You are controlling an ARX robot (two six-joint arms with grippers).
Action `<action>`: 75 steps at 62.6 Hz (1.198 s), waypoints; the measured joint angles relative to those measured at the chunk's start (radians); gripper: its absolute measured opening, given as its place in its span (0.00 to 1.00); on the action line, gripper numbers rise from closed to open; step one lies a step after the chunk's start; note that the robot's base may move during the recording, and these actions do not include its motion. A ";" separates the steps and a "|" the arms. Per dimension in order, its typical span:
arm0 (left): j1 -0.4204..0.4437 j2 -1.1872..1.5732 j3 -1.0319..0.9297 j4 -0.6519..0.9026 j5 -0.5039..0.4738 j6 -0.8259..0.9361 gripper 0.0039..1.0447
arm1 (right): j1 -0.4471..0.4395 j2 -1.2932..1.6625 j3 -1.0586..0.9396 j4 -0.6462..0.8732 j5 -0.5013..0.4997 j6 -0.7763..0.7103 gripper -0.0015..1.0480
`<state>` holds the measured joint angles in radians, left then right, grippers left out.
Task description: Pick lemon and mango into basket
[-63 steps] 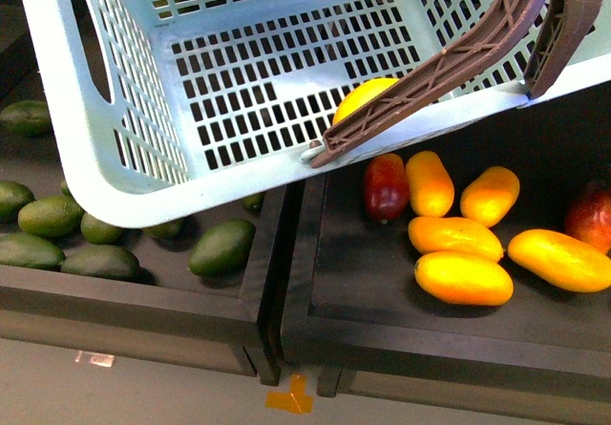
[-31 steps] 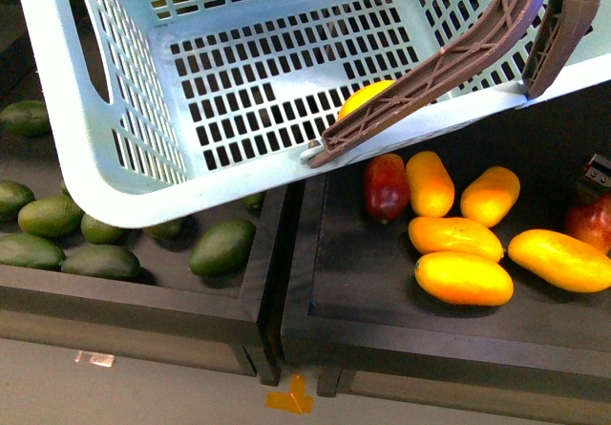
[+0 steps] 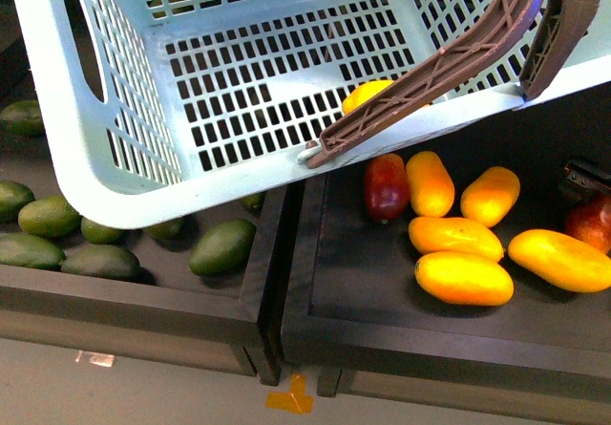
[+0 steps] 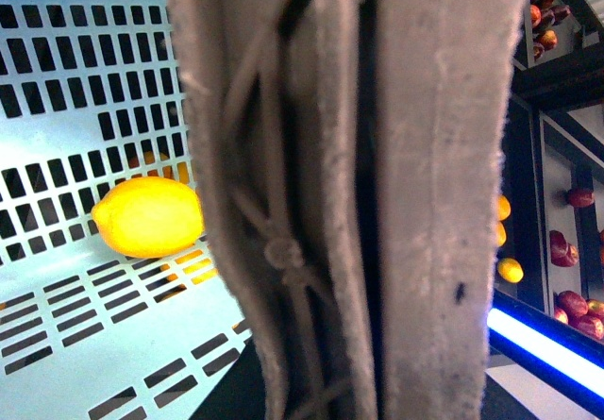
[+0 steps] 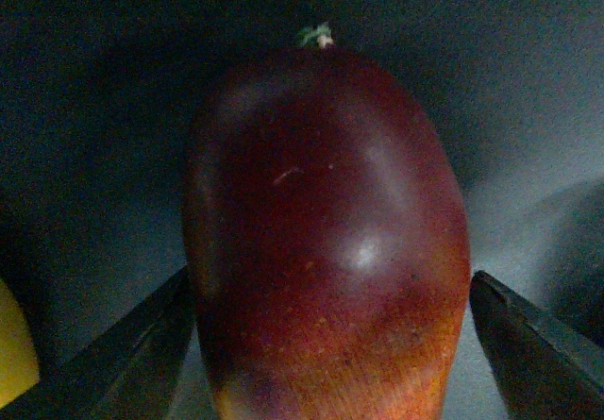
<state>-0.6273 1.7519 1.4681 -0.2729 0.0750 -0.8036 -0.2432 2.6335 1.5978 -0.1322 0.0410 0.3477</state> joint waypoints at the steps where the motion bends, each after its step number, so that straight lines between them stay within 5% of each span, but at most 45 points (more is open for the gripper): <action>1: 0.000 0.000 0.000 0.000 0.001 0.000 0.15 | 0.000 0.002 0.000 -0.001 0.000 0.000 0.75; 10: 0.000 0.000 0.000 0.000 0.002 0.000 0.15 | -0.002 0.004 -0.003 0.003 -0.011 0.000 0.61; 30: 0.000 0.000 0.000 0.000 0.000 0.000 0.15 | -0.037 -0.113 -0.135 0.093 -0.111 -0.030 0.59; 56: 0.000 0.000 0.000 0.000 0.000 0.000 0.15 | -0.124 -0.895 -0.507 0.184 -0.397 -0.209 0.59; 75: 0.000 0.000 0.000 0.000 0.000 0.000 0.15 | 0.039 -1.312 -0.635 0.116 -0.455 -0.154 0.58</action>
<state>-0.6273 1.7519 1.4681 -0.2729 0.0753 -0.8036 -0.2047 1.3220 0.9627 -0.0166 -0.4141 0.1932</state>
